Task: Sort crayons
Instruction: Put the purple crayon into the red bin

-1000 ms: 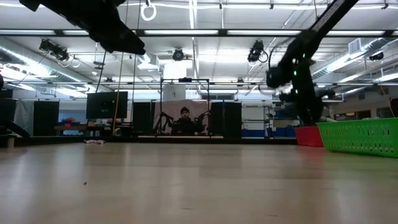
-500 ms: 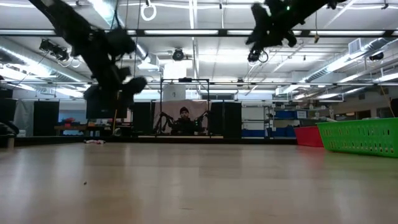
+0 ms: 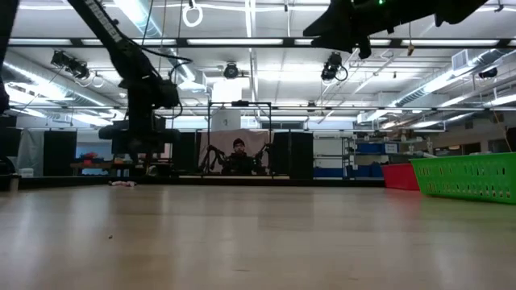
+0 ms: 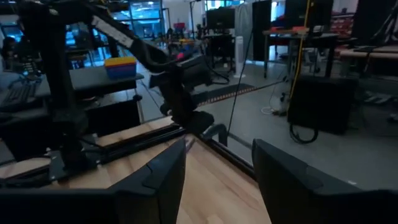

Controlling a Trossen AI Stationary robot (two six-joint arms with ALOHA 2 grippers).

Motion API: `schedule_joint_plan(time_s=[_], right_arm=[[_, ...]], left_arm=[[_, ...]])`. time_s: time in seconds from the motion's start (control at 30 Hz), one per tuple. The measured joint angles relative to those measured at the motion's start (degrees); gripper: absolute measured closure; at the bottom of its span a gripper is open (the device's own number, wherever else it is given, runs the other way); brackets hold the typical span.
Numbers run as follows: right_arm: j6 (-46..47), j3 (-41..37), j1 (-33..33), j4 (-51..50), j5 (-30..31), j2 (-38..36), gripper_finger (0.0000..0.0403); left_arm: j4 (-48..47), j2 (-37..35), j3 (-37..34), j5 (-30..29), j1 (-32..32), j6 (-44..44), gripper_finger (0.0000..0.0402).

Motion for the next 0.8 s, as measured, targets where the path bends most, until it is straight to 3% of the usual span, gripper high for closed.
schedule_joint_plan(time_s=[0.13,0.23,0.43,0.8], right_arm=[[-0.1,0.0,0.0,0.1,-0.3,-0.5,0.0214],[-0.1,0.0,0.0,0.0,-1.6,-0.5,0.0214],[-0.1,0.0,0.7,0.1,-3.1,-0.5,0.0214],[-2.1,0.0,0.6,1.1,-3.4,-0.5,0.0214]], left_arm=[[-10.2,5.9,8.3,4.4,3.3,-0.2,0.026],[-12.6,8.6,11.1,4.7,5.4,-1.9,0.026],[-13.6,12.3,11.3,6.5,7.8,-6.1,0.026],[-10.1,16.4,11.6,6.5,5.1,-8.2,0.026]])
